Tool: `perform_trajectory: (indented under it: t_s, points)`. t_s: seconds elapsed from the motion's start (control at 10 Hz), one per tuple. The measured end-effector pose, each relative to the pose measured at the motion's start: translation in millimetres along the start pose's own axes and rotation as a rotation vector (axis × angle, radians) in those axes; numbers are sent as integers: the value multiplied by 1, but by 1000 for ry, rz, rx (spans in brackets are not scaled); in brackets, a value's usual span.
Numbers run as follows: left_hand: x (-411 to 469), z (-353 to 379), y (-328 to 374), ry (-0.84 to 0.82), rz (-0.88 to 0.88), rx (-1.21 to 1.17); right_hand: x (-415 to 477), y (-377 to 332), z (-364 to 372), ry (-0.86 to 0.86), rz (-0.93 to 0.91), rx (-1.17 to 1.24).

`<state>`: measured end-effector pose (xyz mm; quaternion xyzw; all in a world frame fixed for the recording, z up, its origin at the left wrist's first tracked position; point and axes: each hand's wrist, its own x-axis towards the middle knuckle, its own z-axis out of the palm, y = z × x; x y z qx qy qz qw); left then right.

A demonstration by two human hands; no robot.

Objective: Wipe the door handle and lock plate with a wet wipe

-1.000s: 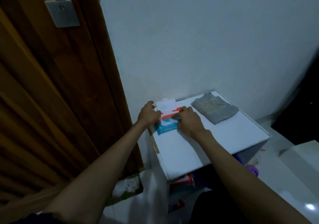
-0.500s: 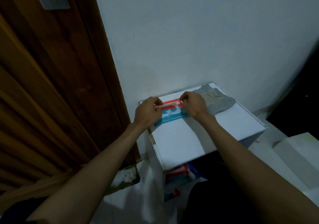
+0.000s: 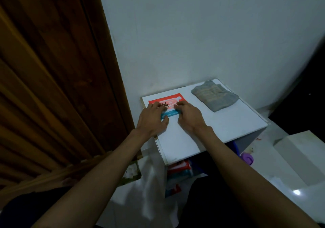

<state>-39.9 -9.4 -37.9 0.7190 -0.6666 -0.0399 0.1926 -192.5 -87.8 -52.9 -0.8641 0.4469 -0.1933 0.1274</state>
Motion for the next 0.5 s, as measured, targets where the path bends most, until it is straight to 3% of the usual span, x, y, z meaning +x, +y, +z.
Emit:
perform_trajectory:
  t_s: [0.3,0.5]
  points:
    - [21,-20,-19,-7,-127,-85,37,-25,1,-75,58,65]
    - [21,-26,-31,44,-148,-172,52,-29,6,-37,98,110]
